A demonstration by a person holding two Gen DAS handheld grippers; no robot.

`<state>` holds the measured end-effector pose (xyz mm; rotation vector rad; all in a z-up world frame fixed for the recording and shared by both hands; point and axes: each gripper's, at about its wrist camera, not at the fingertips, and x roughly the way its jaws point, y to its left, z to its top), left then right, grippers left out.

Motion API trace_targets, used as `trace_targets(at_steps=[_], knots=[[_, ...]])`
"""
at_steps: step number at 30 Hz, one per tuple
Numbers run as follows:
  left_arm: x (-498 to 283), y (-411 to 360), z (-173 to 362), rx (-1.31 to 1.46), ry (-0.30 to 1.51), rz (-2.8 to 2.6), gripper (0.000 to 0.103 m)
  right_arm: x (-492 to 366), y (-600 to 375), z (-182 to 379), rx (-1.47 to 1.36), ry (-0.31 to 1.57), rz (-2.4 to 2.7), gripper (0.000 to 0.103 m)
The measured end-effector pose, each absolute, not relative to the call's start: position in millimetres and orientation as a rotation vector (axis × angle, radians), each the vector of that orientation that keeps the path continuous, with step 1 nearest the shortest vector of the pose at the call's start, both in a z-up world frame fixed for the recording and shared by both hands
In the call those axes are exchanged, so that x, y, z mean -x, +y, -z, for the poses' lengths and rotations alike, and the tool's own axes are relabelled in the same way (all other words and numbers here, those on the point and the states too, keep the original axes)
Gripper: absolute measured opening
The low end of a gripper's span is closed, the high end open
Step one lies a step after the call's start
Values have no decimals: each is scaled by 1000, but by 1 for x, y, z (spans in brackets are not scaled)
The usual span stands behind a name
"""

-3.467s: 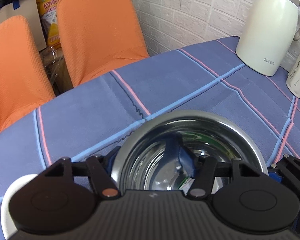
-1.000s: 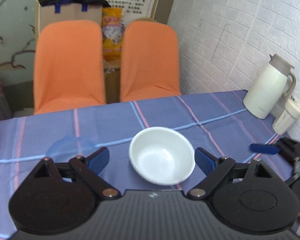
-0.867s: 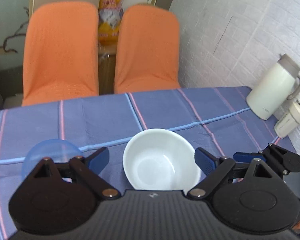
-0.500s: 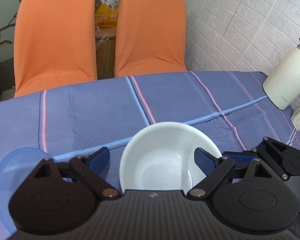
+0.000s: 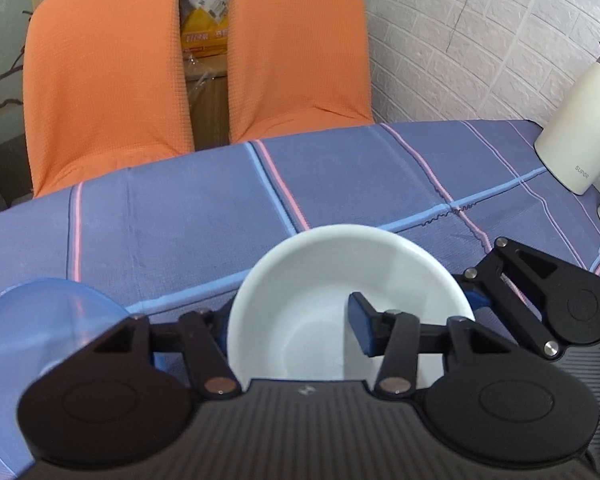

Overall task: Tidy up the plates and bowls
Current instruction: 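Grasp the white ceramic bowl rim with the right tool while the left tool grips it, then lower the white bowl into the steel bowl and open both tools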

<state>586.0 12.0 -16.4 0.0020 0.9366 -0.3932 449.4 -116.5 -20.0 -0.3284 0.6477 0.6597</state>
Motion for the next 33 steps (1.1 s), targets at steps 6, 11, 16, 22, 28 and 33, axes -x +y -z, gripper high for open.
trace_targets(at_steps=[6,11,16,22,28,33], knots=[[-582,17,5,-8,913,374,49,-453,-111,12,319,607,-671,80],[-565,16,-18,-37,868,371,49,-449,-107,-1,317,576,-662,80],[-531,9,-38,-22,854,390,49,-420,-113,-21,333,566,-650,80],[-449,-20,-55,-6,840,449,49,-340,-118,-38,342,589,-619,80],[-359,-57,-51,-34,846,528,51,-257,-125,-39,368,634,-569,82],[-316,-70,-33,-46,868,564,53,-226,-138,-29,349,665,-545,82]])
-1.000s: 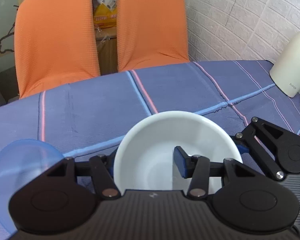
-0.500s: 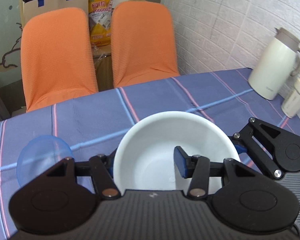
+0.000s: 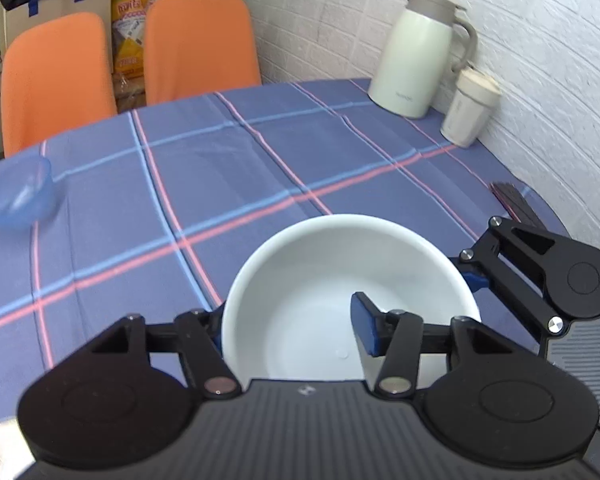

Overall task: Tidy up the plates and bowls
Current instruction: 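Lower the white bowl into the steel bowl and open both tools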

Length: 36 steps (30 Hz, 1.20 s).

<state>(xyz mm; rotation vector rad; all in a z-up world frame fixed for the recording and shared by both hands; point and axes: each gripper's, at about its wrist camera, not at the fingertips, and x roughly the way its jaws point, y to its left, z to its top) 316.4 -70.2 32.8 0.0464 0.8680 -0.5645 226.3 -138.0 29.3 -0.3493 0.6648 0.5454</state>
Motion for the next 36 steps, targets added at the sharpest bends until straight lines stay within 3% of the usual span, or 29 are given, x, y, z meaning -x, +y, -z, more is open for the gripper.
trace_targets(at_steps=[5,11,25,31,36], knots=[[-306,-76,-14,-55,890,560,56,-223,-141,-14,333,684,-534,82],[-311,-70,-11,-60,875,541,76,-224,-151,-12,342,690,-505,81],[-300,-54,-40,-78,784,514,79,-182,-189,-19,241,660,-477,81],[-299,-51,-39,-83,795,496,80,-208,-201,-22,145,613,-405,82],[-300,-45,-36,-84,801,482,80,-229,-209,-2,95,685,-385,82]])
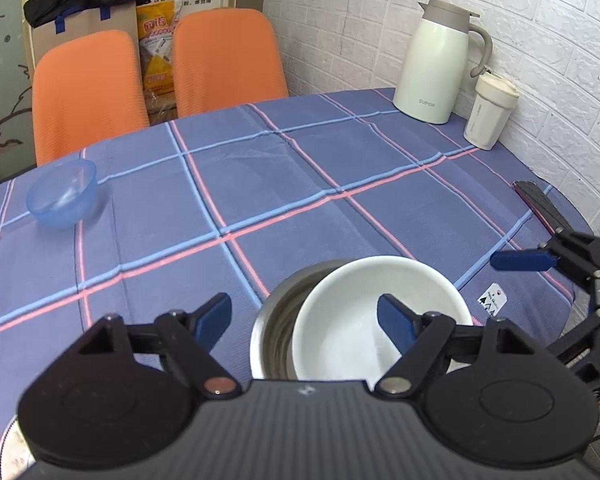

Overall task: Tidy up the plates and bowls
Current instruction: 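Lower the white bowl into the steel bowl and open both tools, then grasp the blue plastic bowl rim with the right tool while the left tool grips it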

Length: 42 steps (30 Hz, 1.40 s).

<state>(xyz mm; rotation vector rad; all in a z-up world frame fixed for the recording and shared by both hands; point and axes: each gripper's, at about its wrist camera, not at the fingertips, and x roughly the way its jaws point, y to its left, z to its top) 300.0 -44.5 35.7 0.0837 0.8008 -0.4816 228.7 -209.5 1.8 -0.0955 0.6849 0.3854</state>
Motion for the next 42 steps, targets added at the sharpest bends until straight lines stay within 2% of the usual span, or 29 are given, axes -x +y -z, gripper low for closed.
trace_targets(at_steps=[3,10,22,33,42], knots=[[-303,-40,-35,-79,800,474,80,-232,-211,3,62,713,-400,82],[-315,-12,-44,-40,773,434,82,-228,-207,-20,99,652,-427,82],[-357,93,-19,-19,839,226,86,-298,-122,-28,282,680,-575,82],[-479,161,-26,38,772,143,88,-414,-28,-20,361,770,-663,82],[-557,164,17,87,843,140,88,-470,16,22,362,837,-643,82]])
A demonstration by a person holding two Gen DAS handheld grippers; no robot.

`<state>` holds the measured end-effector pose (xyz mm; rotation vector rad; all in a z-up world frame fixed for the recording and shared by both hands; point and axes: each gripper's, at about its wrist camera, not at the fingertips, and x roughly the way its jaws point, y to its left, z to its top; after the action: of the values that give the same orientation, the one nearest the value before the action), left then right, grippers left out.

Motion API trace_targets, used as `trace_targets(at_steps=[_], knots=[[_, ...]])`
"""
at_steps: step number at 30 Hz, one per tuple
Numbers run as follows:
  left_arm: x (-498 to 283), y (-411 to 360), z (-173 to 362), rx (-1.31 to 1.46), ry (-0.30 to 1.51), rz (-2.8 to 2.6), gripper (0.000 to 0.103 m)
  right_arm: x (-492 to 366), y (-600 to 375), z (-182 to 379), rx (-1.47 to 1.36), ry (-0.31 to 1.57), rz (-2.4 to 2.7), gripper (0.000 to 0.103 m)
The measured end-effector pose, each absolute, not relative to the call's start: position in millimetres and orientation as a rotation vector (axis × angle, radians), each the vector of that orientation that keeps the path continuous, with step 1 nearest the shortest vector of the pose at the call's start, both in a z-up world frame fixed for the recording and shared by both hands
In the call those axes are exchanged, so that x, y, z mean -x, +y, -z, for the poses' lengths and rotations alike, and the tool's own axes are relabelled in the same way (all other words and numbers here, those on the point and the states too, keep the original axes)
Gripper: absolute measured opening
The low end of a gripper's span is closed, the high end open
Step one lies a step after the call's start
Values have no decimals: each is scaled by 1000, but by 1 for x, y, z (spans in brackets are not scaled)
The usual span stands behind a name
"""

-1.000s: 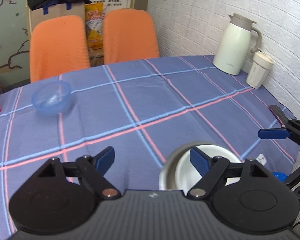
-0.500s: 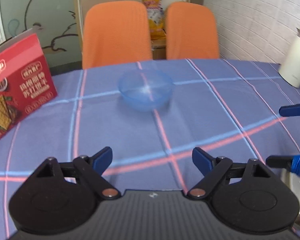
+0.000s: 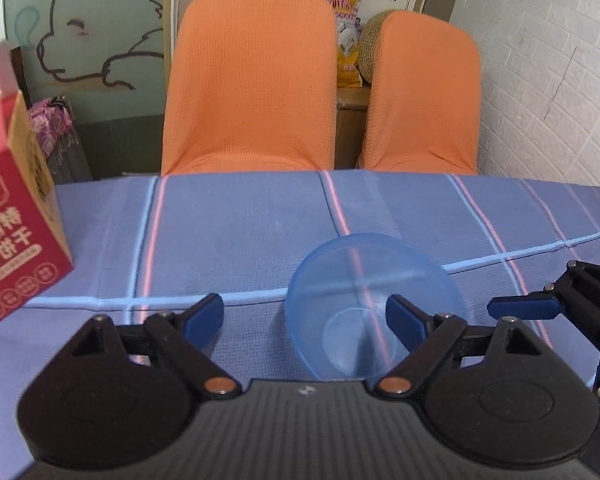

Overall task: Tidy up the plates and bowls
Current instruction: 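Grasp the blue plastic bowl rim with the right tool while the left tool grips it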

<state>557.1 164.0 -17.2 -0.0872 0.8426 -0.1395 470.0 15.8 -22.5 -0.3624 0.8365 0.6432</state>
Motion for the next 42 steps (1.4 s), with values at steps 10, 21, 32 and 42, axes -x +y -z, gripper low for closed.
trace_targets(at_steps=[10,21,32,42], knots=[[-564,166,31,79,826,157,88,-467,12,32,278,769,-696,85],[-565,168,31,68,824,136,88,-472,24,30,278,723,-731,83],[-543,152,2,59,818,175,37,-455,25,7,286,648,-791,68],[-451,90,-63,36,738,283,37,-368,-34,-52,313,573,-719,68]])
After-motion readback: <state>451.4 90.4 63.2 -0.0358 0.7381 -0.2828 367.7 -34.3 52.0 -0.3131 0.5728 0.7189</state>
